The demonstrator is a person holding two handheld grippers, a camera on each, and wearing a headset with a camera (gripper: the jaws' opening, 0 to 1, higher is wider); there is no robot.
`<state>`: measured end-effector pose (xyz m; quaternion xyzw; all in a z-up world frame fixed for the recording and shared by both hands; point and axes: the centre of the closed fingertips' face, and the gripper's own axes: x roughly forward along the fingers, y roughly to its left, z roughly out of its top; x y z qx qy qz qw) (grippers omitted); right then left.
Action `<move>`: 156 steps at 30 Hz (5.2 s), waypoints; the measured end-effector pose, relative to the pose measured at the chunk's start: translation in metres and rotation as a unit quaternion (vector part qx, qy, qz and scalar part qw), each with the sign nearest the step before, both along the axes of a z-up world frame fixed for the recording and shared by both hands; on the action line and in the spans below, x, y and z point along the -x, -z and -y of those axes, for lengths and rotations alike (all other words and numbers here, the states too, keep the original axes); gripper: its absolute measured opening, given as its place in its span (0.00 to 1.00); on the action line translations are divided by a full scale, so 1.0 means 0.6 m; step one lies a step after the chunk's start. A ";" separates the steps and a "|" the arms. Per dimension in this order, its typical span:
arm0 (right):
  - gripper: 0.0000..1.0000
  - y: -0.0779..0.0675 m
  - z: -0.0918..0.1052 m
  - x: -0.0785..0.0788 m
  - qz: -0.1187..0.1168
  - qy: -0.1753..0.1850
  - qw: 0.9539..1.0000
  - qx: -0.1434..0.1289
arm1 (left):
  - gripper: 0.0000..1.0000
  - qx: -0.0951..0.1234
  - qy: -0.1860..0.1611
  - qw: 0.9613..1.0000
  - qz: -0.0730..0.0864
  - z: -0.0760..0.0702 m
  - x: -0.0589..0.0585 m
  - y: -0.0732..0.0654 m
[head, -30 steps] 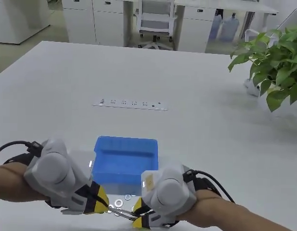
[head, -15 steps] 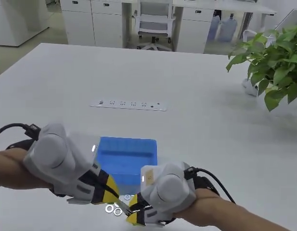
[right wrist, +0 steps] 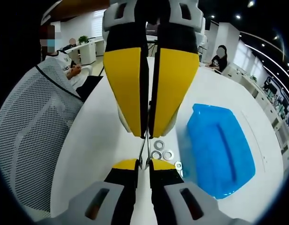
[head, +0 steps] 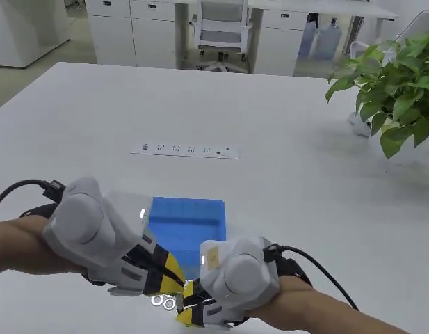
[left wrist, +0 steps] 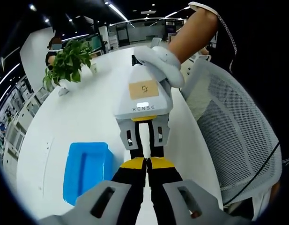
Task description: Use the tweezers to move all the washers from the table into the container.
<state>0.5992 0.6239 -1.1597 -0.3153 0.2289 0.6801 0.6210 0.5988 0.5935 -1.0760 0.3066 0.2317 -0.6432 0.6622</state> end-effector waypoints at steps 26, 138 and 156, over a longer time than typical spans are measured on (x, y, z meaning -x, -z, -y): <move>0.11 -0.008 -0.030 -0.021 0.017 0.010 0.999 -0.026 | 0.05 -0.007 -0.005 1.000 0.005 -0.032 -0.014 -0.006; 0.09 -0.121 -0.009 -0.162 0.030 0.077 0.994 -0.077 | 0.05 -0.012 0.012 1.000 0.024 0.003 -0.142 -0.124; 0.09 -0.070 -0.003 -0.212 0.014 0.100 0.993 -0.065 | 0.05 -0.020 0.005 1.000 0.010 0.013 -0.196 -0.072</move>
